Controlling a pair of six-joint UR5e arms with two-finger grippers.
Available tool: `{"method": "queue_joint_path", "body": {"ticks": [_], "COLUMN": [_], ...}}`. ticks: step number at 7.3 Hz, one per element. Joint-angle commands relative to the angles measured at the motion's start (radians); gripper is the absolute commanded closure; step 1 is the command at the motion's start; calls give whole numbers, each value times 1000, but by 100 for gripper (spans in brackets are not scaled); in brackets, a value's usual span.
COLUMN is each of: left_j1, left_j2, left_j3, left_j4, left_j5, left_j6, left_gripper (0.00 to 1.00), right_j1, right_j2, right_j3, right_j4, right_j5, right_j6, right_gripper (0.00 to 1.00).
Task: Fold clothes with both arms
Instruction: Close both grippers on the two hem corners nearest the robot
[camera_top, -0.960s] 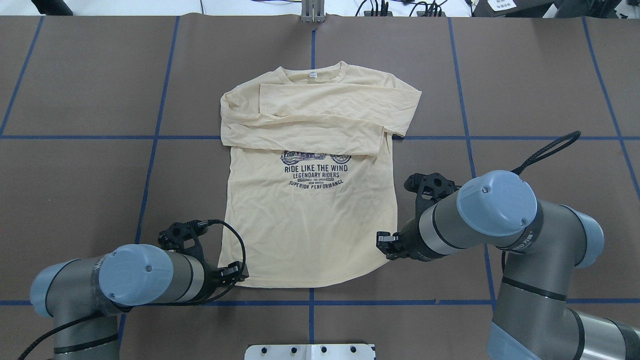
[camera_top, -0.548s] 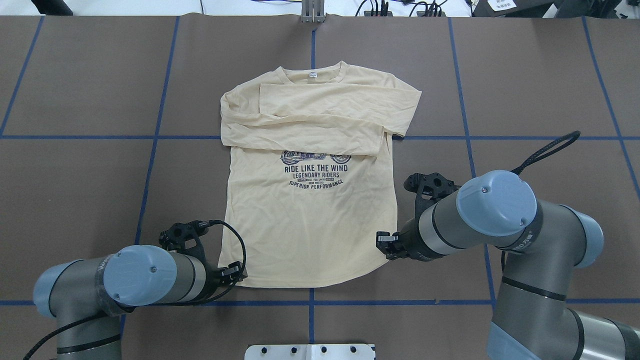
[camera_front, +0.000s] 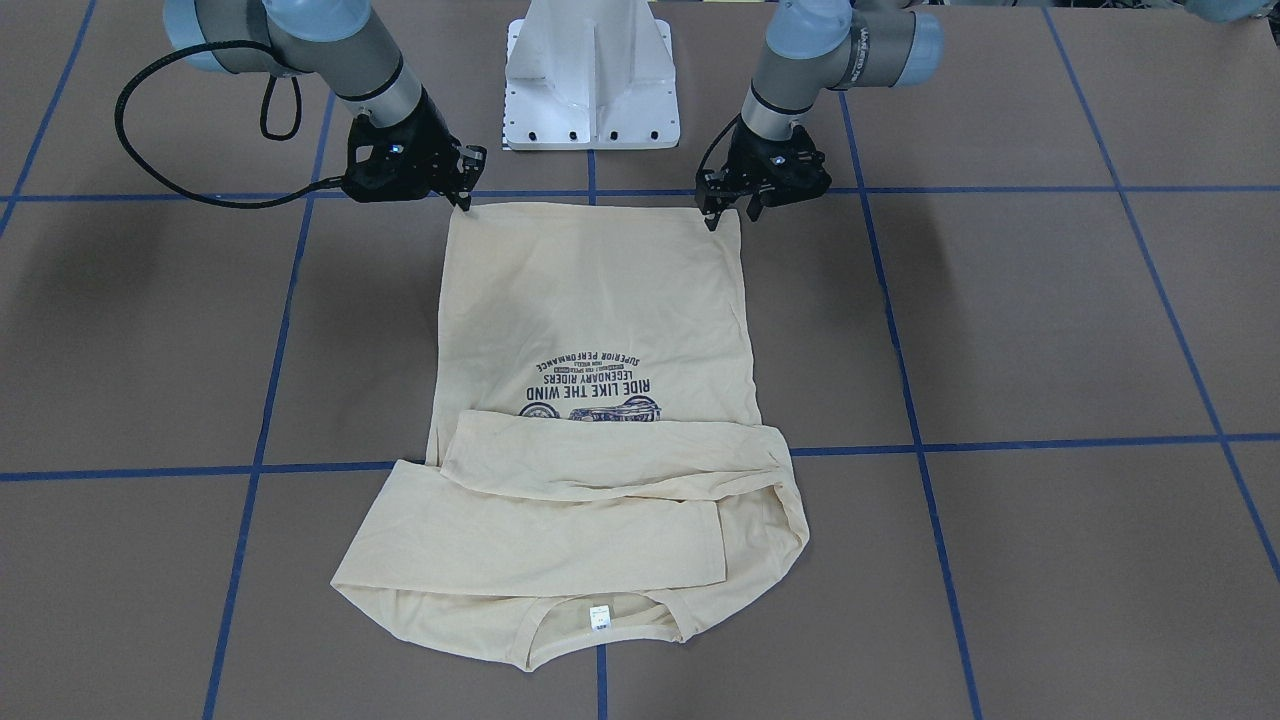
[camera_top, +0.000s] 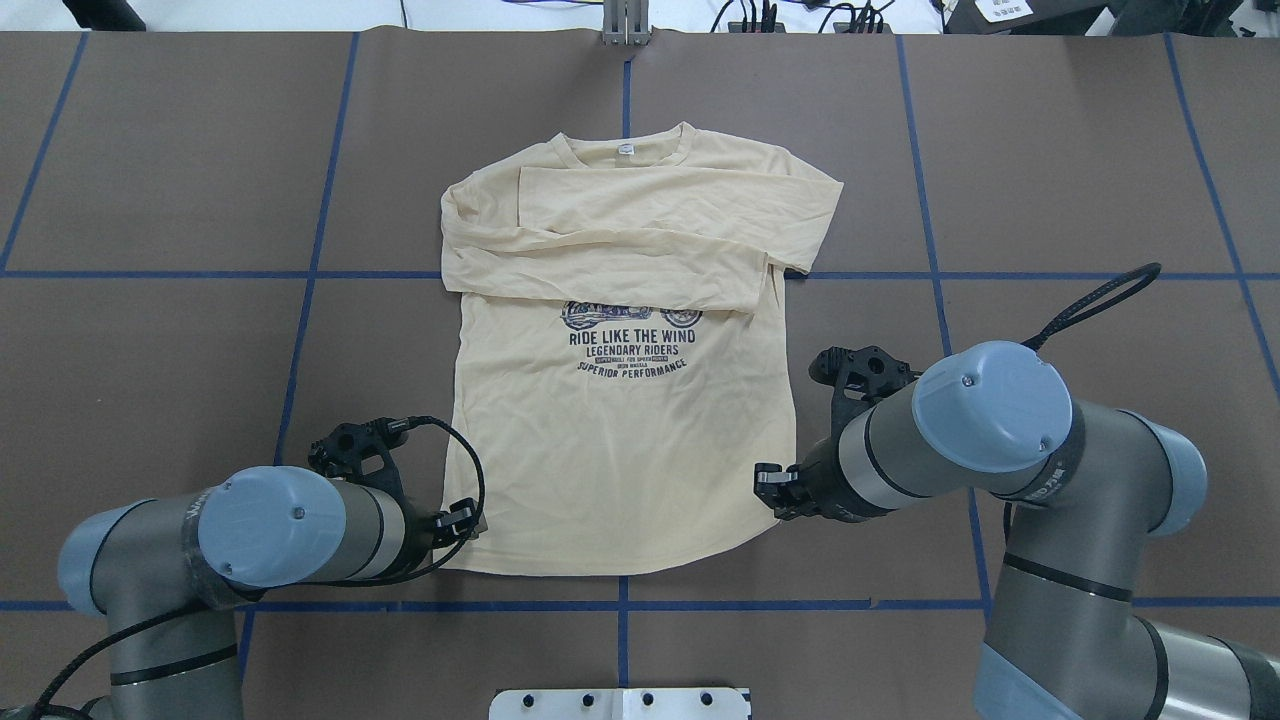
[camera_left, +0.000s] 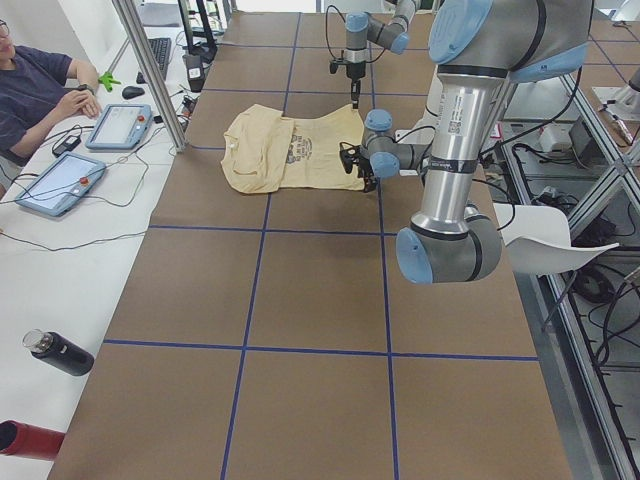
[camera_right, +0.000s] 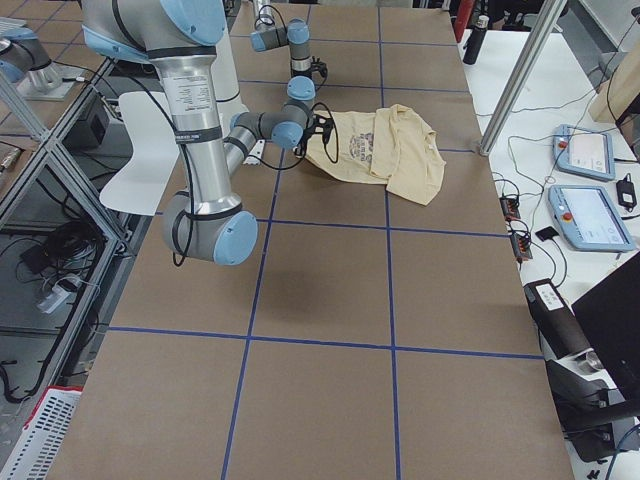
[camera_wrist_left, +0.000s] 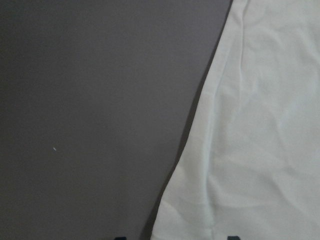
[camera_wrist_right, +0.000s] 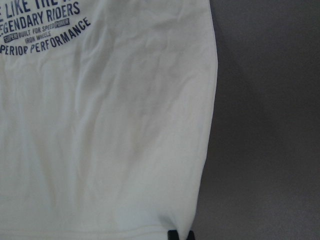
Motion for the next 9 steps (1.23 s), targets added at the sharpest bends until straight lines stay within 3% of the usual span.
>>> {"method": "queue_joint_path", "body": {"ticks": [1,5,9], "left_j1": [-3,8,16], "left_j2": [0,-9,-17], "left_j3": [1,7,27], "left_j4": [5,5,5], "left_j5": [0,-2,-2], "left_j6": [1,-3,-3], "left_gripper": [31,32,60], "right_j1": [0,0,0], "right_j2": [-2,-3,-3], "right_j3": [-4,-2,-4], "right_j4": [0,0,0], "right_j5": [-2,0,-2], "right_j6": [0,0,0], "right_gripper": [100,100,100]}}
